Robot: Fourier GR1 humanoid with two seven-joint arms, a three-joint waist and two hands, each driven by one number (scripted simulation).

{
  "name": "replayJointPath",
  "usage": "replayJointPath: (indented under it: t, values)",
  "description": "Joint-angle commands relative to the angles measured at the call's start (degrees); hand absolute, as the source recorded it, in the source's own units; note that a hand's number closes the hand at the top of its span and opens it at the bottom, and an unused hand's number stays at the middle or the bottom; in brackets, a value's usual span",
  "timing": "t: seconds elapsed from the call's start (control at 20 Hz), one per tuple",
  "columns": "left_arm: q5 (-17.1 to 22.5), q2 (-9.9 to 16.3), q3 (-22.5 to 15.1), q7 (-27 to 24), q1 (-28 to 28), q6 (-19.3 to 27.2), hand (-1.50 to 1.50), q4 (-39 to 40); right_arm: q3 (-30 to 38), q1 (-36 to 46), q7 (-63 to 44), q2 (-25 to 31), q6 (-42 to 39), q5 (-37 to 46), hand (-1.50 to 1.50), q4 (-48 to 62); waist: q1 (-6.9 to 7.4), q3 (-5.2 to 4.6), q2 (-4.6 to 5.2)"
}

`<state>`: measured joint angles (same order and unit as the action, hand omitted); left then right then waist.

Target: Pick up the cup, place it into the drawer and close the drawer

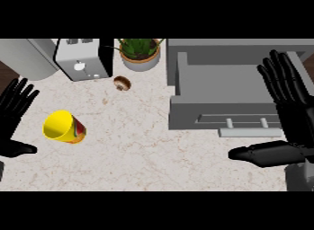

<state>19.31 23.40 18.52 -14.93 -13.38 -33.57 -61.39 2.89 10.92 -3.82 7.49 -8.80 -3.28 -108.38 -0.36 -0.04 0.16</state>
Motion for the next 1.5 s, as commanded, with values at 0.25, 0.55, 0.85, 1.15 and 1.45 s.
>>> replayJointPath:
  t: [0.25, 0.55, 0.85, 1.15, 1.45]
  values:
    - [-12.17, 1.57, -1.29, -17.81, -2.72, -0.36, -1.50, 22.42, 2.59, 2.44, -2.30, 1.31, -0.37, -2.26, -1.50, -1.24, -0.30, -0.04, 0.02]
    - [-18.10, 2.24, -2.51, -29.25, -9.55, 2.04, -1.50, 38.73, 3.21, 4.61, -3.16, 2.18, -1.01, -2.57, -1.50, 0.98, -0.47, -0.07, 0.14]
    - [-20.20, 3.32, -2.56, -35.71, -11.59, 3.91, -1.50, 46.32, 1.00, 2.88, -4.55, 1.27, -0.67, -1.57, -1.50, -2.12, -1.25, -0.19, 0.36]
    - [-21.35, -1.08, -3.52, -41.13, -9.87, 6.70, -1.50, 48.07, 2.69, 5.50, -4.81, 1.36, -0.19, -3.02, -1.50, -0.34, -1.60, -0.35, 0.68]
    - [-22.05, 0.46, -3.55, -41.88, -12.70, 6.64, -1.50, 49.81, 2.98, 6.24, -4.30, 2.58, -2.05, -3.95, -1.50, 0.94, -1.81, -0.36, 0.84]
